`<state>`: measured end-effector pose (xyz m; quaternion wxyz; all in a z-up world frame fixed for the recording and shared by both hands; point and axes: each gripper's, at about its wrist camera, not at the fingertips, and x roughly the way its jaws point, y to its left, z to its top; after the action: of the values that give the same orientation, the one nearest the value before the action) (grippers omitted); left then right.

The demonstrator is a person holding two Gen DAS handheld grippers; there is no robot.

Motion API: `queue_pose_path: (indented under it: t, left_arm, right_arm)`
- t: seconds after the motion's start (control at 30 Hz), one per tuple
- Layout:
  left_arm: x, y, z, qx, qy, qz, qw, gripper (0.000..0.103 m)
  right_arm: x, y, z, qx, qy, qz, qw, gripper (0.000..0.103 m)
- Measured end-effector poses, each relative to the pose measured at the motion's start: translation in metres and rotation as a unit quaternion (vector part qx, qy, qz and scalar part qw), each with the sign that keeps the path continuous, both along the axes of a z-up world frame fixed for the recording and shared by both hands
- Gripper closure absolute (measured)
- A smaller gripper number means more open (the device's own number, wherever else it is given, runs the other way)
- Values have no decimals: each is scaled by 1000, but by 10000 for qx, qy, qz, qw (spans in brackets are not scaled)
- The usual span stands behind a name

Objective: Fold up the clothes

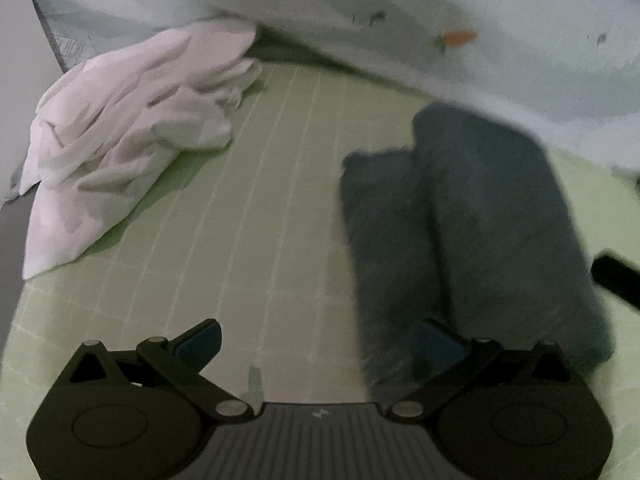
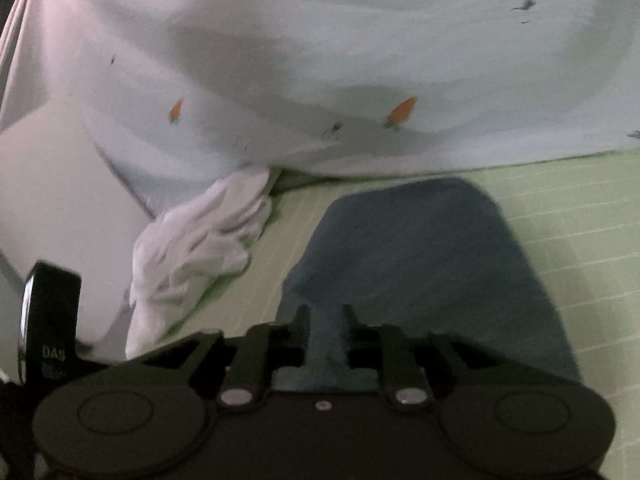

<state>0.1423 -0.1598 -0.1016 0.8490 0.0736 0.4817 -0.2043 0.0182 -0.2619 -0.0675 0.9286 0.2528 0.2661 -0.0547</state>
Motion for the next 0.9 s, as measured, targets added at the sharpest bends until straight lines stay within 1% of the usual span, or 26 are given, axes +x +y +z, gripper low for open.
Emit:
queue_pose_path:
  t: [0.03, 0.1, 0.13, 0.17, 0.2, 0.27, 0.3, 0.4, 0.43, 0.47, 0.5, 0.53, 0.57, 0.67, 0.7, 0.77, 0.83, 0.87, 0.9]
  left_arm:
    - [1, -3, 4, -196, -30, 39, 9998, 0]
    - [6, -10, 10, -576, -18, 38, 9983, 1]
    - [9, -14, 13, -766, -13, 38, 9971, 4]
    - [12, -18, 15, -956, -7, 37, 9954, 9]
    - [15, -22, 18, -1131, 1, 32, 9936, 11]
    - [22, -37, 15, -1182, 75, -66, 9929, 17]
    - [26, -44, 12, -1185, 122, -117, 9928, 18]
    - [37, -64, -3, -1256, 439, -210, 9909, 24]
    - [40, -69, -8, -1297, 546, -236, 9898, 35]
    - [41, -75, -11, -1292, 627, -269, 9893, 60]
    - [42, -80, -15, -1286, 694, -303, 9888, 73]
    - [40, -83, -14, -1255, 624, -353, 9895, 88]
    - [33, -87, -9, -1203, 441, -444, 9908, 95]
    - [8, -92, 14, -978, -258, -777, 9918, 96]
    - [0, -89, 24, -1081, -410, -834, 9898, 96]
    - [-15, -77, 47, -1379, -641, -924, 9840, 96]
    - [-24, -62, 62, -1466, -820, -932, 9814, 95]
    - [-24, -55, 63, -1451, -846, -840, 9822, 95]
    - [-19, -49, 53, -1360, -759, -703, 9853, 95]
  right_arm:
    - [-3, -8, 0, 48, -1, -124, 9999, 74]
    - [-10, -24, -5, 53, 108, -383, 9992, 59]
    - [-14, -33, -7, 51, 168, -513, 9985, 57]
    - [-17, -42, -11, 86, 242, -635, 9977, 56]
    - [-20, -50, -16, 128, 318, -755, 9966, 54]
    - [-24, -65, -24, 216, 427, -927, 9945, 53]
    - [-27, -72, -28, 259, 485, -1003, 9934, 52]
    - [-30, -87, -40, 340, 630, -1173, 9905, 50]
    - [-31, -92, -42, 364, 672, -1221, 9896, 50]
    - [-33, -96, -45, 387, 712, -1268, 9886, 50]
    - [-33, -99, -47, 412, 736, -1311, 9878, 50]
    - [-33, -102, -48, 436, 751, -1351, 9870, 50]
    - [-32, -104, -50, 460, 765, -1390, 9863, 50]
    - [-30, -109, -55, 510, 777, -1524, 9839, 50]
    - [-31, -110, -55, 524, 769, -1572, 9832, 50]
    - [-32, -113, -57, 554, 744, -1674, 9815, 50]
    - [-32, -114, -57, 568, 708, -1744, 9805, 50]
    - [-32, -113, -56, 564, 689, -1758, 9804, 49]
    - [-31, -113, -56, 557, 671, -1769, 9804, 48]
